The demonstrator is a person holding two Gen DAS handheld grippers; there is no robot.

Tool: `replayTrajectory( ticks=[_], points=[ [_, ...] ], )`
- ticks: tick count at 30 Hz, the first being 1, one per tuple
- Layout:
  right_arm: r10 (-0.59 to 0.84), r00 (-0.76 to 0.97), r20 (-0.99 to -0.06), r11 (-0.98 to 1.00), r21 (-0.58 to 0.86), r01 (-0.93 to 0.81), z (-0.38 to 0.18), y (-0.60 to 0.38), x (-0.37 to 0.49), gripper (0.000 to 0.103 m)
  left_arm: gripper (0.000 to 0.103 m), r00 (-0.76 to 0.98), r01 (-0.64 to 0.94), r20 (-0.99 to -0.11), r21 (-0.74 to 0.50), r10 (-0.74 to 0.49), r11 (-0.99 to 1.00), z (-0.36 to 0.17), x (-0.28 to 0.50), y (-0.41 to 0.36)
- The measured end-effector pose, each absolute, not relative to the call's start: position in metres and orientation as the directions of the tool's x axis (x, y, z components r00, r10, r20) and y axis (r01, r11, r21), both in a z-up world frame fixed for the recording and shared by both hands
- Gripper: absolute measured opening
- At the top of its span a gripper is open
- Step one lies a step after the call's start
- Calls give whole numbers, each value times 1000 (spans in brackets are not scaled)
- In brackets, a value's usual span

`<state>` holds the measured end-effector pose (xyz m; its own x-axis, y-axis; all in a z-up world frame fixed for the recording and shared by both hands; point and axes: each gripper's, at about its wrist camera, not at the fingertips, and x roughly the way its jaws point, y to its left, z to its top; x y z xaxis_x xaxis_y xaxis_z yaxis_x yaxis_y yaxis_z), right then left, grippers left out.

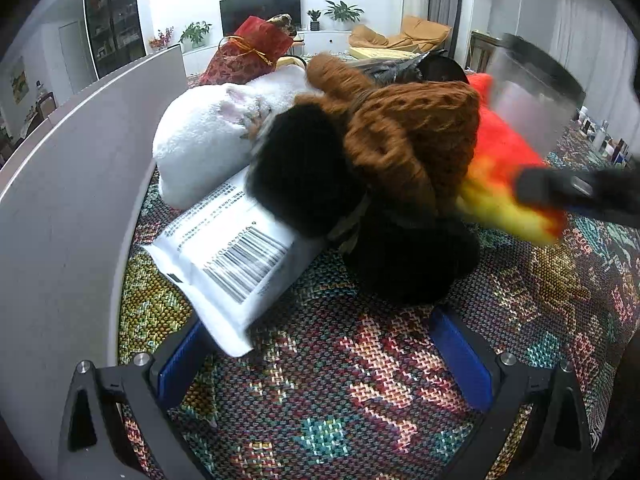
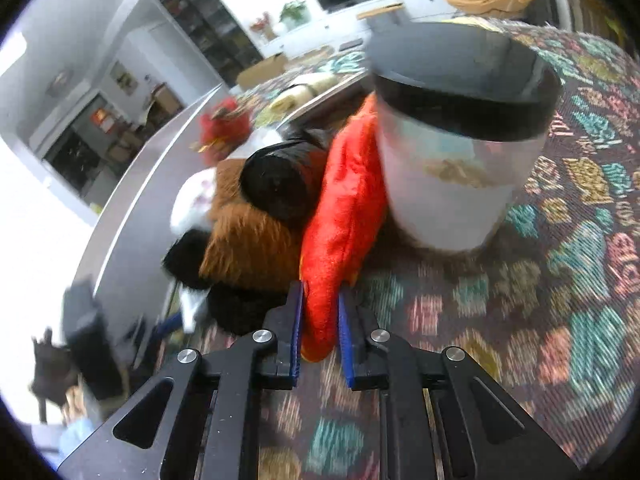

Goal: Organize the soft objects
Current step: 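Grasp the red-orange fish plush with the right gripper, then lift the fish plush out of the pile and lower it onto the cloth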

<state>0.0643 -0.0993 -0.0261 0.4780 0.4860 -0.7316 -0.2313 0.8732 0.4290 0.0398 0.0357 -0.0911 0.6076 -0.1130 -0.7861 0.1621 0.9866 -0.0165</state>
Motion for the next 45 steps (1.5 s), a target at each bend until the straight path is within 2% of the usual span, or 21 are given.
replayTrajectory(
  ticks=[6, 7, 9, 10, 11, 14, 18, 21, 22, 26, 38, 45],
  points=[
    [458, 426, -780, 888, 417, -193, -26, -118, 39, 20, 103, 607, 162, -786, -16, -113, 987, -91, 42, 34],
    [442, 425, -790, 897, 402, -185, -26, -120, 38, 26, 103, 607, 162, -786, -16, -113, 987, -91, 41, 35],
    [418, 433, -799, 908, 381, -174, -22, -122, 37, 46, 103, 608, 162, -786, -16, -113, 987, -91, 41, 35],
    [417, 442, -795, 908, 384, -166, -20, -123, 37, 64, 103, 608, 163, -786, -16, -113, 987, -91, 41, 35],
    [417, 450, -790, 908, 388, -161, -16, -128, 29, 66, 103, 608, 163, -786, -16, -113, 987, -91, 41, 35],
    [394, 472, -788, 918, 366, -155, -7, -138, 10, 66, 103, 608, 162, -786, -16, -113, 987, -91, 40, 35],
    [198, 536, -820, 978, 202, -52, -1, -154, 9, 65, 103, 608, 162, -786, -16, -113, 987, -91, 41, 35],
    [104, 499, -860, 994, 106, -24, -18, -158, 34, 64, 103, 608, 162, -786, -16, -113, 987, -92, 40, 35],
    [98, 489, -867, 995, 100, -22, -26, -158, 46, 63, 103, 608, 163, -786, -16, -113, 987, -92, 40, 35],
    [74, 499, -864, 997, 68, -29, -44, -162, 82, 46, 103, 608, 165, -786, -17, -115, 986, -91, 40, 35],
    [-4, 537, -843, 1000, -3, 3, -54, -183, 201, 47, 103, 608, 164, -785, -17, -115, 986, -91, 40, 35],
    [13, 559, -829, 1000, 26, 16, -48, -206, 199, 48, 103, 608, 164, -785, -17, -115, 986, -91, 41, 35]
  ],
)
